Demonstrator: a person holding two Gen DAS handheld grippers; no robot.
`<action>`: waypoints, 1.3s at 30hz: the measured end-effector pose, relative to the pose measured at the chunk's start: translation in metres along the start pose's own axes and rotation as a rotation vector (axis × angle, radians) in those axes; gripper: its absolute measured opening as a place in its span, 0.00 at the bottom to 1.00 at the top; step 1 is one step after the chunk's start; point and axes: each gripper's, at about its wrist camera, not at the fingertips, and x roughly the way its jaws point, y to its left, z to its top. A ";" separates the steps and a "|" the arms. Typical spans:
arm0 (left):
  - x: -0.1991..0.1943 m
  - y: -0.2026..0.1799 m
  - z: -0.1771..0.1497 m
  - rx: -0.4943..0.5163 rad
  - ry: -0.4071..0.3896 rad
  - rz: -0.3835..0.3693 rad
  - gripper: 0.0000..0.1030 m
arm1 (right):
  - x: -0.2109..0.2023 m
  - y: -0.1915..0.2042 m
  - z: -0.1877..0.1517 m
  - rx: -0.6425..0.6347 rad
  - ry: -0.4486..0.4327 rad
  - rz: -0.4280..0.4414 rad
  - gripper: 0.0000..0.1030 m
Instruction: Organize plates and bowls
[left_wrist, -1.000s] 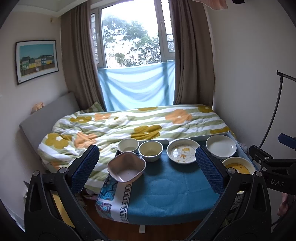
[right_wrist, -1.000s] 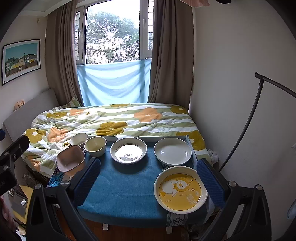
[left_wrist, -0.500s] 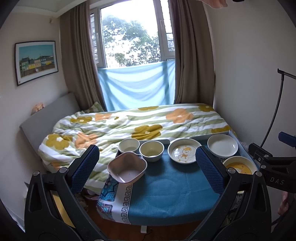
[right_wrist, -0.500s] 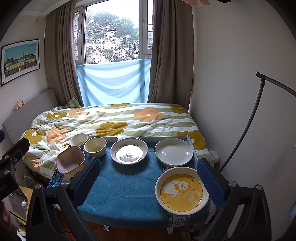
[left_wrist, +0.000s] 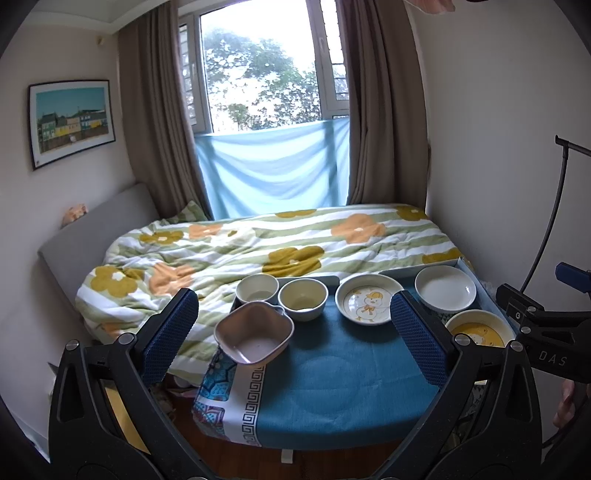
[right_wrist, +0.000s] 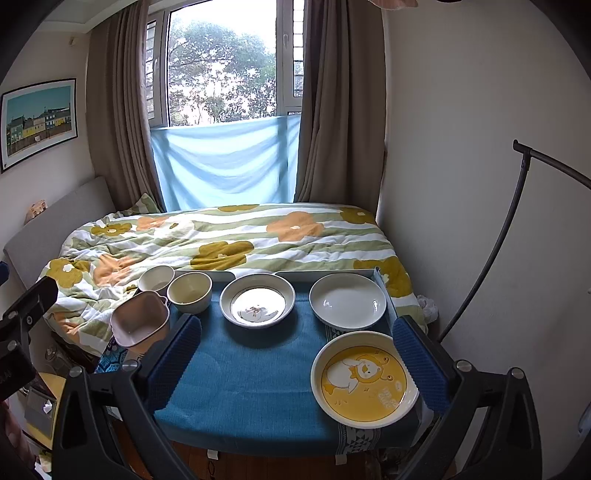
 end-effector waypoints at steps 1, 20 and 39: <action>0.001 0.001 0.000 -0.001 0.001 0.000 1.00 | 0.000 0.000 0.000 0.000 0.000 0.000 1.00; 0.003 0.002 -0.002 0.000 0.004 0.000 1.00 | 0.004 0.005 0.002 0.001 0.001 0.002 1.00; 0.007 0.004 -0.007 -0.003 0.013 -0.006 1.00 | 0.018 0.015 0.001 -0.002 0.003 0.003 1.00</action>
